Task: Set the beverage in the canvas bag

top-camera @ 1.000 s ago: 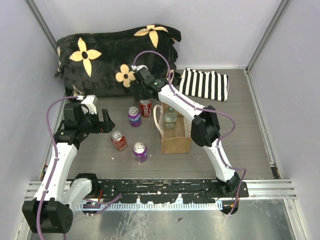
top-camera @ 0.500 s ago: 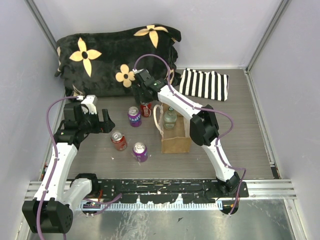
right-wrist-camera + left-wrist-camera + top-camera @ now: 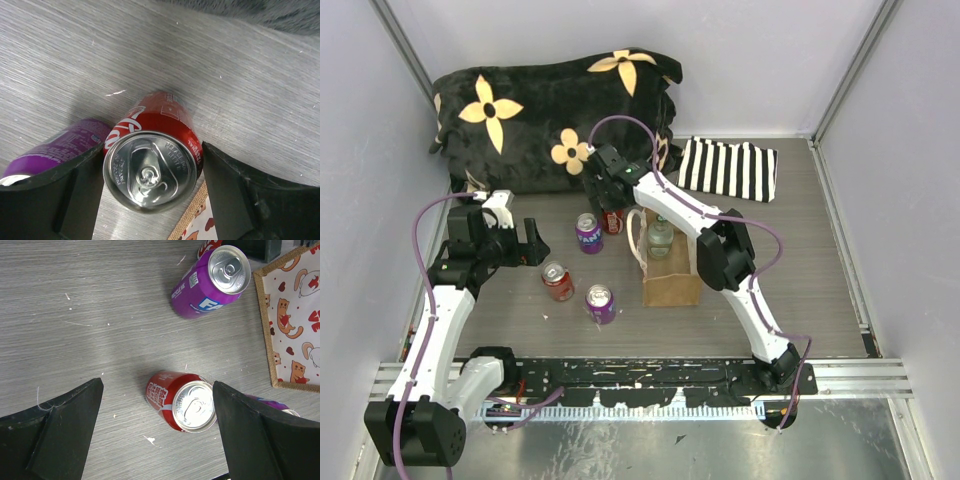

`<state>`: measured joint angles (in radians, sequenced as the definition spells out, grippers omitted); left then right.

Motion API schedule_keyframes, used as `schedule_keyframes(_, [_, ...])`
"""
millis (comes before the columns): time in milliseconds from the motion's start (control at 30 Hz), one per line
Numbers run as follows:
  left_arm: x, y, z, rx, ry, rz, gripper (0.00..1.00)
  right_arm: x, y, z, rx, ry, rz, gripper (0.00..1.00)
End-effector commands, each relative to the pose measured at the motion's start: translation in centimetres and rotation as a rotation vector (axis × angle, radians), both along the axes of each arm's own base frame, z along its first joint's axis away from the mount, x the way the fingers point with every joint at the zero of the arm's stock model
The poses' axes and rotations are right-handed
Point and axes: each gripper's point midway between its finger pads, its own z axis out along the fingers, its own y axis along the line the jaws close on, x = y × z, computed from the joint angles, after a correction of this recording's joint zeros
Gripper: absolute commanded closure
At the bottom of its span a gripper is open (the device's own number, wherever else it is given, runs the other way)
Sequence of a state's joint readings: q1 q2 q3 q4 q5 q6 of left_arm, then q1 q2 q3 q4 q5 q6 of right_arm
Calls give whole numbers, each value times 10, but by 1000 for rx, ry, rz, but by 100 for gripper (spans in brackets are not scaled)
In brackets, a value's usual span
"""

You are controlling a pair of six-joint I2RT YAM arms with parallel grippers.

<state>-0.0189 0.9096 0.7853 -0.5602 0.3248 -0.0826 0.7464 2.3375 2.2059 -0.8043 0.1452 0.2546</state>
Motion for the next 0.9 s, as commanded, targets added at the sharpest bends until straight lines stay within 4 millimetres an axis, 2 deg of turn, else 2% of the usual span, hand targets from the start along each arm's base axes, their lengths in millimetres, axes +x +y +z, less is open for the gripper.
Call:
schedule_keyframes(0, [-3,-4,3,-10,-13,-20,2,-5,-3,-6,-14,33,7,21])
schedule_keyframes(100, [-3,-4,3,-10,-14,-19,2,-2,-3,-2,-11,16,-2,29])
schedule_keyframes(400, [-3,-4,3,-10,-12,-19,2,8,3,36,56,-74,-5,81])
schedule_keyframes(567, [-3,-4,2,-10,-10,-19,2,13,6,72,115,-150,-5,93])
schedule_keyframes(667, [-2,-4,3,-11,-13,-20,2,17,8,104,171,-216,-5,98])
schedule_keyframes(867, [-1,-4,4,-13,-13,-19,2,22,3,176,258,-368,-24,99])
